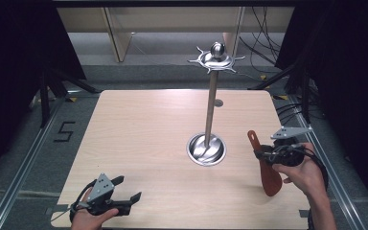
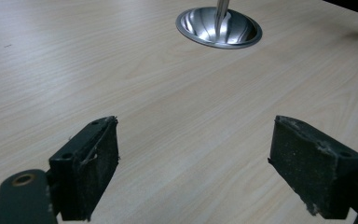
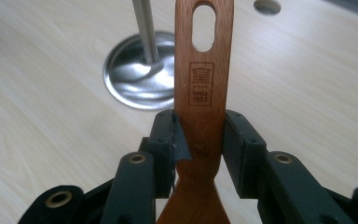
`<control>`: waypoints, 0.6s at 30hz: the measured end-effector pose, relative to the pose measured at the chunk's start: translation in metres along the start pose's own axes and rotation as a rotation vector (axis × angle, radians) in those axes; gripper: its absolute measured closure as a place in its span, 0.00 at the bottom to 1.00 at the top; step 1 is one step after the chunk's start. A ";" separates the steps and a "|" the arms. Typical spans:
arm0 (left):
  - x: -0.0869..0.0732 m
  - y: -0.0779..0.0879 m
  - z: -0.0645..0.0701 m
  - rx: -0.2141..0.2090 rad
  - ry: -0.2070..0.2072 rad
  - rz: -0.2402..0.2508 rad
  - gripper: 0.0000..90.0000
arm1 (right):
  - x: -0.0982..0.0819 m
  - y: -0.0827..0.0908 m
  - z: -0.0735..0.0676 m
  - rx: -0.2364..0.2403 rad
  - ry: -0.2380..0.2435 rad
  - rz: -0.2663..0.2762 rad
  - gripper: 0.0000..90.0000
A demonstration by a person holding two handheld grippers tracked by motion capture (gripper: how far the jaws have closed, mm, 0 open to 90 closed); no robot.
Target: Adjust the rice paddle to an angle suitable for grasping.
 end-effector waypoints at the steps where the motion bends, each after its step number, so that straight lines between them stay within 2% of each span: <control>1: 0.000 0.000 0.000 0.000 0.000 0.000 0.16 | 0.000 0.000 0.000 0.000 0.000 0.000 0.75; 2: 0.000 0.000 -0.002 -0.007 -0.018 0.008 0.16 | 0.001 0.001 -0.001 -0.002 -0.008 0.015 0.75; 3: 0.000 0.000 -0.001 -0.004 0.004 0.009 0.16 | 0.004 0.004 -0.002 -0.006 0.001 0.032 0.75; 4: 0.000 0.000 -0.001 -0.002 0.002 0.007 0.16 | 0.009 0.008 -0.003 -0.005 0.014 0.054 0.75; 7: 0.000 0.000 -0.002 -0.005 -0.020 0.008 0.16 | 0.014 0.013 -0.006 -0.018 0.017 0.069 0.75; 9: -0.001 0.000 0.000 -0.001 -0.002 -0.005 0.16 | 0.022 0.021 -0.012 -0.018 0.041 0.113 0.75; 10: -0.001 0.000 0.000 -0.001 -0.002 -0.005 0.16 | 0.022 0.021 -0.012 -0.018 0.041 0.113 0.75; 11: -0.001 0.000 0.000 -0.001 0.000 -0.003 0.16 | 0.024 0.022 -0.013 -0.026 0.047 0.138 0.75; 13: 0.000 -0.001 0.000 -0.003 0.002 0.000 0.16 | 0.030 0.029 -0.020 -0.014 0.043 0.154 0.75; 14: 0.000 -0.001 0.000 -0.002 0.000 -0.003 0.16 | 0.037 0.034 -0.023 -0.008 0.063 0.184 0.75; 18: -0.001 -0.002 0.000 -0.010 0.003 0.003 0.16 | 0.045 0.041 -0.032 -0.009 0.072 0.202 0.75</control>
Point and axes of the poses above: each handheld gripper's, and its own axes: y roughly backward along the jaws, x roughly out of its top, z roughly to its right, the point moved 1 cm from there along -y, roughly forward along the jaws, and after that the axes turned 5 degrees about -y, right-handed, at the moved point
